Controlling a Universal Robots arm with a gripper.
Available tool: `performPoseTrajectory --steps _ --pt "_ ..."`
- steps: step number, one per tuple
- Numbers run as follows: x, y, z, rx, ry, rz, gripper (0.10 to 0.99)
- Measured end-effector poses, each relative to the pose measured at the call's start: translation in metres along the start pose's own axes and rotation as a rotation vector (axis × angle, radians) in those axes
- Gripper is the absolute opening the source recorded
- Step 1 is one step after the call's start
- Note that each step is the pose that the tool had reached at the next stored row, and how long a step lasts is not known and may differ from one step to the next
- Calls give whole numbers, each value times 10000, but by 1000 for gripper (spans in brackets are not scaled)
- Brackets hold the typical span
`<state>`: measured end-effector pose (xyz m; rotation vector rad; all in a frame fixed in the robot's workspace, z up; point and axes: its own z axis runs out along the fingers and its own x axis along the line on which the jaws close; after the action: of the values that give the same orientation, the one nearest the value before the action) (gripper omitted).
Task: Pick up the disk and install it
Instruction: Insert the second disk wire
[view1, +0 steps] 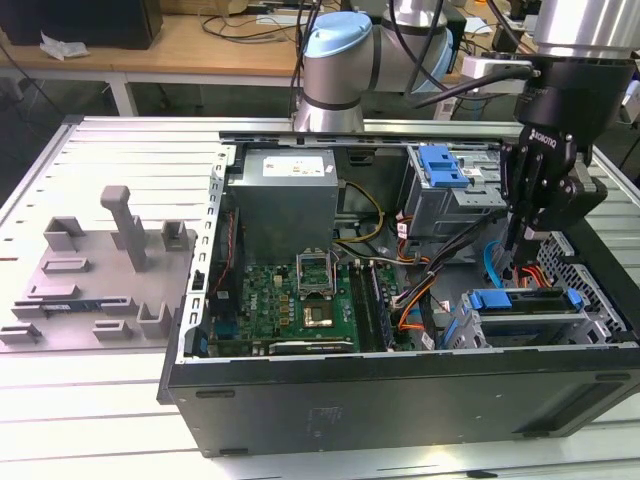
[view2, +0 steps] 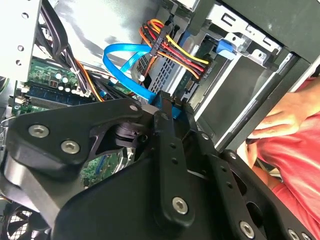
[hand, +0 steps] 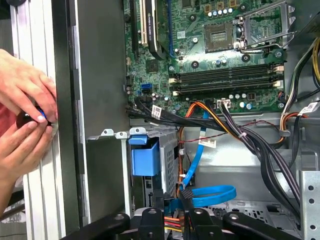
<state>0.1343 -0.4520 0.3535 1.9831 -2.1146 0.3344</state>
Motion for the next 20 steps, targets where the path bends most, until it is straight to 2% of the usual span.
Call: performPoseTrajectory --steps 7,8,16,17,20 --pt "-3 0 0 -2 -24 1 247" --pt "-3 0 -1 -2 -34 0 161" --pt "-2 -2 -1 -4 -46 0 161" --pt "2 -2 -1 -5 -67 0 161" --pt "27 -4 4 -19 -294 -2 161"
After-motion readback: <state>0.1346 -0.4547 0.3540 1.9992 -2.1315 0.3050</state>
